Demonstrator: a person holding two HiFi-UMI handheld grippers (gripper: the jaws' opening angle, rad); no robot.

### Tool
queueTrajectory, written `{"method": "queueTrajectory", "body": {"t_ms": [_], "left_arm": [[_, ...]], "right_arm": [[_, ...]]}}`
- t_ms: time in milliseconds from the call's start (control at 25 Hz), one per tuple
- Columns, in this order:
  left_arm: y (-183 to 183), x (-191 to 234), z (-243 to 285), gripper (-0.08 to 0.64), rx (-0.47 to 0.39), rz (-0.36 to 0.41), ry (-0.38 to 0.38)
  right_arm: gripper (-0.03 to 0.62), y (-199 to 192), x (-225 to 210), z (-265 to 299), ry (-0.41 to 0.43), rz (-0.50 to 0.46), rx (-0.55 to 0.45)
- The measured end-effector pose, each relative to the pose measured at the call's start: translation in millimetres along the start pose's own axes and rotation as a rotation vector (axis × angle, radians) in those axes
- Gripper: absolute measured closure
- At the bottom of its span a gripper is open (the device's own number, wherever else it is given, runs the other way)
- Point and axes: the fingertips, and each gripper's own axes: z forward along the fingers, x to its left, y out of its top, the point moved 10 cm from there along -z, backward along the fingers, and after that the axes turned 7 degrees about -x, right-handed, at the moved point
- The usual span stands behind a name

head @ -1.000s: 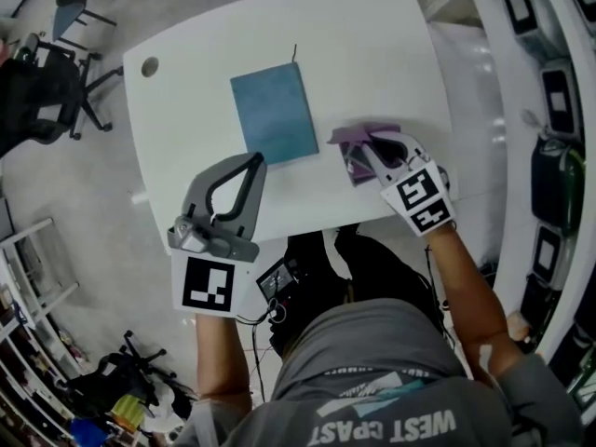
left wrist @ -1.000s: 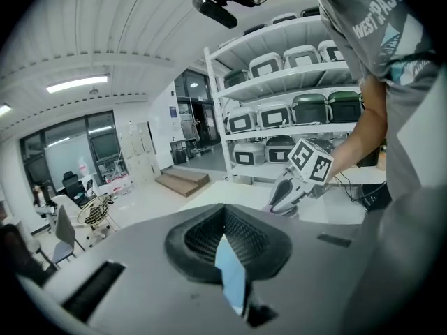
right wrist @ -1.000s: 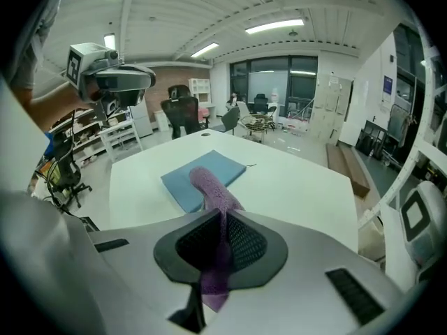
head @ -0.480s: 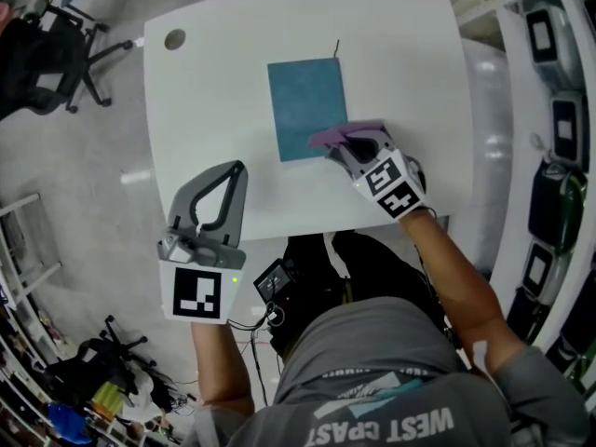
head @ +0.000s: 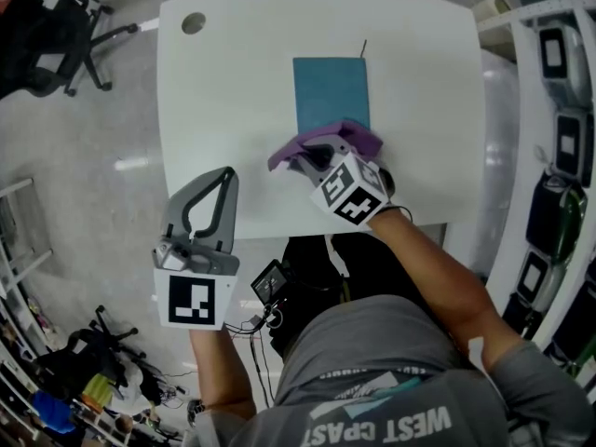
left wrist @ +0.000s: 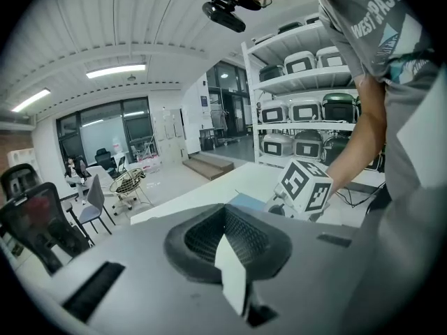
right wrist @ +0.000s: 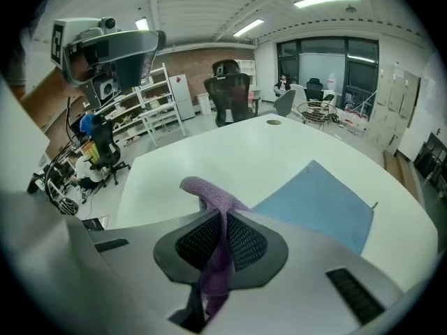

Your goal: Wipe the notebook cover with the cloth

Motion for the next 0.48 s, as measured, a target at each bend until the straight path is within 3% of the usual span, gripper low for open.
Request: {"method": "queueTrajectory", "body": {"t_ms": [240,480], "left_arm": [[-2.6,6.8,0.0,0.557,0.005,-0.008,-0.005],[6.4,5.7,18.5,0.557,-0.008,0.012,-0.06]], "right_arm": [[0.541,8.0,3.4,8.4,0.015,0.003,-0.012],[0.541,-22.5,-23.3,-28.3,-0.086,0.079,-0.007]]}}
